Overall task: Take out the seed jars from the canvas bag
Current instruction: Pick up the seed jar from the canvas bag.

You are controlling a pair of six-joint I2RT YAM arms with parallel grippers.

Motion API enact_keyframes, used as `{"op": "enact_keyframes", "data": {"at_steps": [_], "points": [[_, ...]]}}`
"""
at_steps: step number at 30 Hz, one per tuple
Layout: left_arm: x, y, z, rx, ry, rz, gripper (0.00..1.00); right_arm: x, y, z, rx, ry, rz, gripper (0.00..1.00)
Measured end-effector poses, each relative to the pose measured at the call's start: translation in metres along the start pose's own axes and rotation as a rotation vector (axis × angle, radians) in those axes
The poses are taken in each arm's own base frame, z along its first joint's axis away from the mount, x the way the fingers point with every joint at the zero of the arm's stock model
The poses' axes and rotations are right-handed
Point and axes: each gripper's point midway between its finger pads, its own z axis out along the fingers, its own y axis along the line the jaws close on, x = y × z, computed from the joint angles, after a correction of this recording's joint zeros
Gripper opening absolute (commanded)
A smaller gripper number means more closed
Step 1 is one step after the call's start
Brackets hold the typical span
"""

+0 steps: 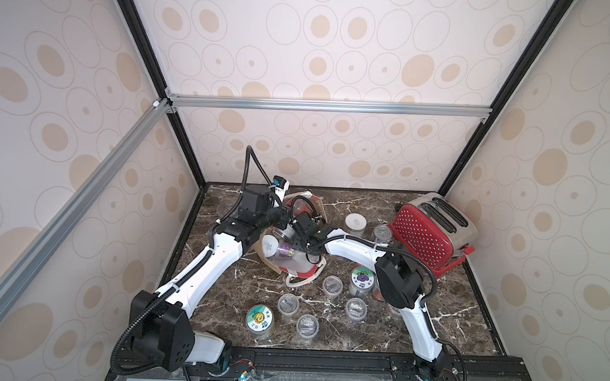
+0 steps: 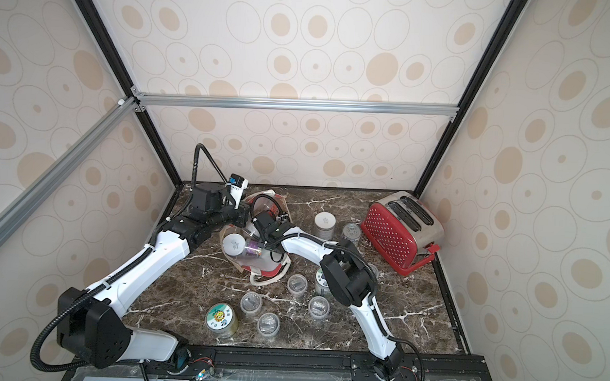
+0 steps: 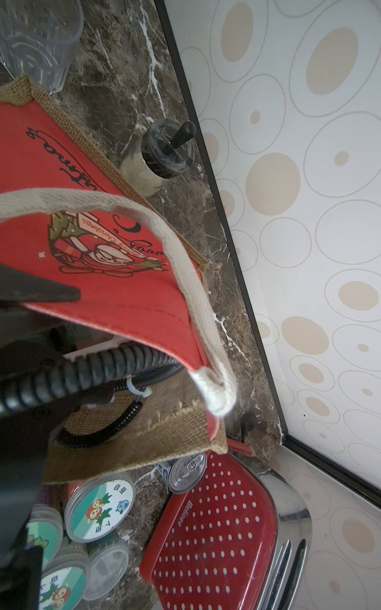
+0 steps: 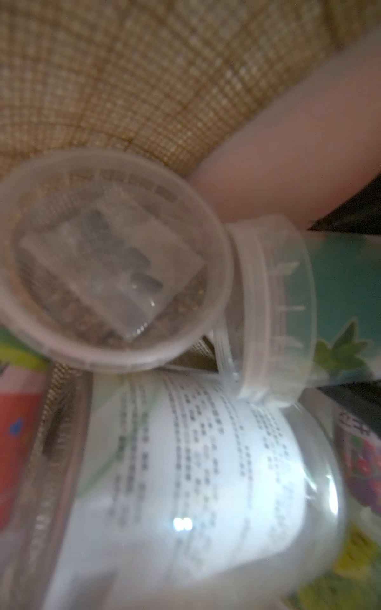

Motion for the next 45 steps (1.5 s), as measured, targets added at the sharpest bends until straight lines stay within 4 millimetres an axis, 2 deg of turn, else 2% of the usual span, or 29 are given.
{"op": "enact_keyframes", "data": {"at_steps": [6, 15, 26, 31, 39, 45], "points": [[0.001, 0.003, 0.004, -0.015, 0.016, -0.002, 0.00, -0.004, 0.010, -0.025, -0.082, -0.006, -0.063, 0.49], [0.009, 0.005, 0.009, -0.023, 0.045, -0.008, 0.00, -0.012, 0.025, -0.077, -0.252, -0.058, -0.123, 0.49], [0.004, 0.007, 0.010, -0.036, 0.051, -0.028, 0.00, -0.004, 0.033, -0.116, -0.426, -0.145, -0.276, 0.49], [0.001, 0.010, 0.015, -0.050, 0.062, -0.030, 0.00, 0.002, 0.044, -0.148, -0.520, -0.209, -0.372, 0.49], [0.002, 0.016, 0.035, -0.071, 0.117, -0.036, 0.00, 0.012, 0.071, -0.212, -0.664, -0.326, -0.520, 0.49], [-0.003, 0.030, 0.063, -0.098, 0.193, -0.060, 0.00, 0.026, 0.076, -0.235, -0.701, -0.359, -0.608, 0.50]]}}
